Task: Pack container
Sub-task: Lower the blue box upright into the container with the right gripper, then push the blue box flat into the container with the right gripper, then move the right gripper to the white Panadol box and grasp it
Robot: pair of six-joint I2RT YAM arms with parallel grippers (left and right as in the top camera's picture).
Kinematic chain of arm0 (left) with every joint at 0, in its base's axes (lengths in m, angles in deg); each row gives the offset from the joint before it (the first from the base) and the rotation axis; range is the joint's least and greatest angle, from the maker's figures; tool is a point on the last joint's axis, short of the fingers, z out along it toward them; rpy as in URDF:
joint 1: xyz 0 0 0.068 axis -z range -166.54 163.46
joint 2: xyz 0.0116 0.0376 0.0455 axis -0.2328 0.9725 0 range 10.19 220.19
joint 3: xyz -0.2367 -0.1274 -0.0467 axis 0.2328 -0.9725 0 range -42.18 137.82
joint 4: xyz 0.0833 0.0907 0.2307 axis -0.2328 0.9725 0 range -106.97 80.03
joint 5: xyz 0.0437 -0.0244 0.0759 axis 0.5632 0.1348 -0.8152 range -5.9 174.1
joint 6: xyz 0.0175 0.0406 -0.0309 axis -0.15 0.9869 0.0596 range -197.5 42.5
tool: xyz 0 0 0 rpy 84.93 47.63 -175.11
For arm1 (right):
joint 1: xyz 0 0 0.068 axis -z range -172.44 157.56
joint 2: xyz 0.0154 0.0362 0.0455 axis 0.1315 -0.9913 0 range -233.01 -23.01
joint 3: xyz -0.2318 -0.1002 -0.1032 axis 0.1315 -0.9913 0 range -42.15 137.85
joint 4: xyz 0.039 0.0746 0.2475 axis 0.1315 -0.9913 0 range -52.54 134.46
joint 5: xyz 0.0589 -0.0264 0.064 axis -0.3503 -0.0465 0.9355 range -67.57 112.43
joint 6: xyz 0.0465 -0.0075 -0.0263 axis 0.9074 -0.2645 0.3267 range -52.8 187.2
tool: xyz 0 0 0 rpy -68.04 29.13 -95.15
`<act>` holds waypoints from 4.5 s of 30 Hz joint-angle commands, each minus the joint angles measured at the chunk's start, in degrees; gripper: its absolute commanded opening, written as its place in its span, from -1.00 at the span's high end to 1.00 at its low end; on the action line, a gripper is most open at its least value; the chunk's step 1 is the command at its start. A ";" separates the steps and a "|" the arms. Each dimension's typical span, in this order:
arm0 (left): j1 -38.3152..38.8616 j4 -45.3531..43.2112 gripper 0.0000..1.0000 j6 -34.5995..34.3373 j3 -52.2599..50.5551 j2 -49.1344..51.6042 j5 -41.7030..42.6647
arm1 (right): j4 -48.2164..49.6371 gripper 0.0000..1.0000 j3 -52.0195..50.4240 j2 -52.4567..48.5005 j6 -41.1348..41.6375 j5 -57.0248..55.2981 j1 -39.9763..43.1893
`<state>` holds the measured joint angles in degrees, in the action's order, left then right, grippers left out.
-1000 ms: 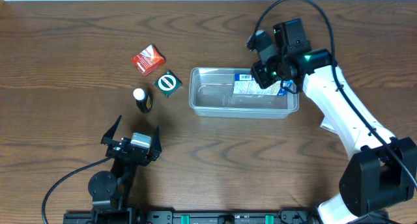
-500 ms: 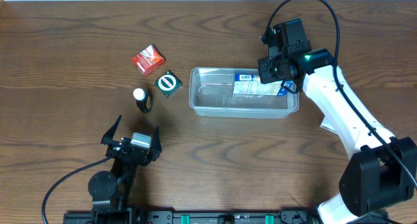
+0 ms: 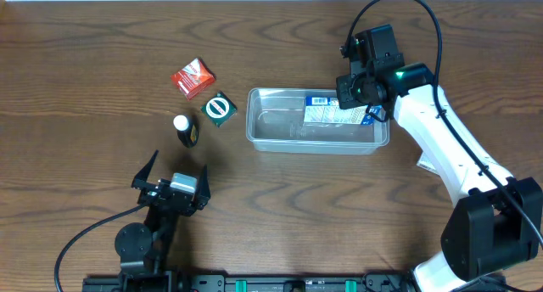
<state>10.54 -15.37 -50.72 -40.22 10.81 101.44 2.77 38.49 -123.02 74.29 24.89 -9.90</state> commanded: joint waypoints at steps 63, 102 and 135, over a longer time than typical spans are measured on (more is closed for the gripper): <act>-0.28 0.87 -0.96 -0.79 -1.73 -0.35 -0.44 | -22.88 0.81 2.99 -1.92 -2.01 7.23 -1.01; -0.28 0.87 -0.96 -0.79 -1.73 -0.35 -0.44 | -38.07 0.08 25.29 -1.86 -9.25 8.92 6.34; -0.28 0.87 -0.96 -0.79 -1.73 -0.35 -0.44 | -27.80 -0.54 -5.60 -1.77 10.25 6.23 45.40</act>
<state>10.54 -15.37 -50.72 -40.22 10.81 101.29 -26.71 35.15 -125.60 72.52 33.74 33.56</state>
